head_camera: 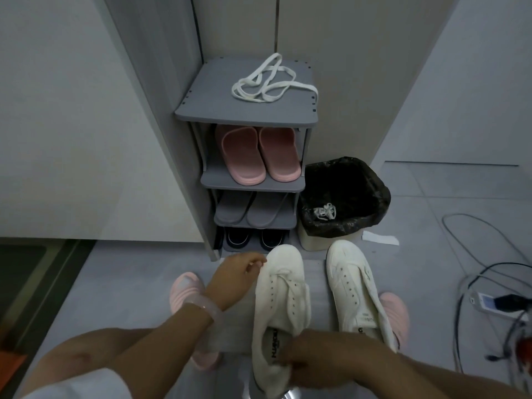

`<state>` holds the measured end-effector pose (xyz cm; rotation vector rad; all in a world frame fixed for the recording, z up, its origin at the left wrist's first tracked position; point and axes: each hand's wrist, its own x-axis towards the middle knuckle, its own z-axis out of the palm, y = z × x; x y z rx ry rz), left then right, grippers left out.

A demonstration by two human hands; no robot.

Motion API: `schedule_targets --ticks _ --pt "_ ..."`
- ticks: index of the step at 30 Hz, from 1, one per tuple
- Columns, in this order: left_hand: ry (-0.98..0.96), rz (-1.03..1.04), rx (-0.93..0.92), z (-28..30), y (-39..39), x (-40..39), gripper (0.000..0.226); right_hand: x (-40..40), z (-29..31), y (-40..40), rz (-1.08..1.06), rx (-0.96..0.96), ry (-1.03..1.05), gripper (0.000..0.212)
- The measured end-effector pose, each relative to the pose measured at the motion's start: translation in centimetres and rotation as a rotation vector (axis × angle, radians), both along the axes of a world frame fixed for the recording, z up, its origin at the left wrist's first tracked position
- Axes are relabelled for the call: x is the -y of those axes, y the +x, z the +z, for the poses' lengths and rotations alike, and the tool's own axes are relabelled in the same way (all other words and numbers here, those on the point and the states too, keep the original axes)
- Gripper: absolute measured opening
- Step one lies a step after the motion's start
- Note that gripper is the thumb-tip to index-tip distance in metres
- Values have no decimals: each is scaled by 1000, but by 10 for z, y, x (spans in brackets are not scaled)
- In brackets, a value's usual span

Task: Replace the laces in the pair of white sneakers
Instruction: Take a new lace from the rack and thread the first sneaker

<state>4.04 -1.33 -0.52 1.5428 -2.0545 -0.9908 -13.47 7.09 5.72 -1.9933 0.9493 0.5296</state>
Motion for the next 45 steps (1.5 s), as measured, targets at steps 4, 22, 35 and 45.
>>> schedule_targets --ticks 4,22,35,45 --pt "0 -147 126 -11 -11 5 36 19 18 -24 -210 87 138 60" --pt "189 -431 143 -29 -25 26 56 30 -63 19 -697 -125 -438 30" --pt "193 -415 103 -33 -24 23 53 40 -58 26 -770 -222 -320 31" --pt "303 -267 44 -36 -33 21 38 18 -55 24 -675 -62 -413 33"
